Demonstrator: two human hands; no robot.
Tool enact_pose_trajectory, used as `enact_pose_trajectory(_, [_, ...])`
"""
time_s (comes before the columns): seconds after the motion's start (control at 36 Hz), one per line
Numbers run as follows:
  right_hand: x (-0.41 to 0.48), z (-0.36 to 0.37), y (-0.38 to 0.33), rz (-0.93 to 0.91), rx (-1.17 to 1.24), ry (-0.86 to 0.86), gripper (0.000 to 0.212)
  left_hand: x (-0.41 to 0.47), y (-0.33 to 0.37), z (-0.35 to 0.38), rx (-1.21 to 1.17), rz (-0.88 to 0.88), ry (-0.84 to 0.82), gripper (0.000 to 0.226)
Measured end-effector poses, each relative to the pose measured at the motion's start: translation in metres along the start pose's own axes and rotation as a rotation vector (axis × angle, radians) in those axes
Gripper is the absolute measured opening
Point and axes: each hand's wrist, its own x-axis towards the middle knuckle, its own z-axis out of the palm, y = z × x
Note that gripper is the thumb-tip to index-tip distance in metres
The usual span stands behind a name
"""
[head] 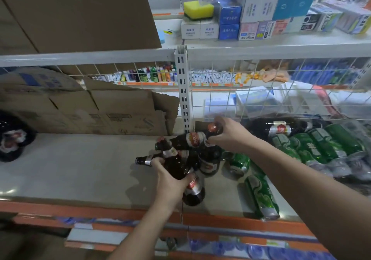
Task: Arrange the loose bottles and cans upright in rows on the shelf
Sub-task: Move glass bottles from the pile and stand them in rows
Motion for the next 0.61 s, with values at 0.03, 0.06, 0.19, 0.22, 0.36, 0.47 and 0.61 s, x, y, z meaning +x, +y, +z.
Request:
enact_pose_trajectory(0.03, [-0.002, 0.003, 0.003, 0.006, 0.021, -0.009, 0.036, 0.005, 0.003, -0.002, 0.023, 0.022, -0.021, 0.082])
enact_pose_trajectory(0.06, [-0.004, 0.006, 0.006, 0.002, 0.048, -0.021, 0.038, 0.01, 0.005, -0.003, 0.052, 0.046, -0.042, 0.085])
enact_pose_trajectory(0.19, [-0.01, 0.029, 0.043, 0.095, 0.17, -0.072, 0.064, 0.022, 0.003, -0.005, 0.182, 0.177, -0.153, 0.091])
enact_pose_trajectory(0.22, [-0.011, 0.035, 0.051, 0.119, 0.19, -0.092, 0.066, 0.021, -0.001, -0.003, 0.186, 0.194, -0.177, 0.091])
enact_pose_trajectory(0.36, [-0.019, 0.06, 0.072, 0.125, 0.392, -0.093, 0.08, 0.015, -0.02, 0.011, 0.123, 0.269, -0.1, 0.103])
enact_pose_trajectory(0.47, [-0.021, 0.078, 0.075, 0.117, 0.436, -0.049, 0.094, 0.014, -0.039, 0.018, -0.063, 0.171, -0.121, 0.107])
enact_pose_trajectory(0.61, [-0.013, 0.095, 0.081, 0.08, 0.53, 0.016, 0.097, 0.013, -0.045, 0.02, -0.189, 0.129, -0.178, 0.105])
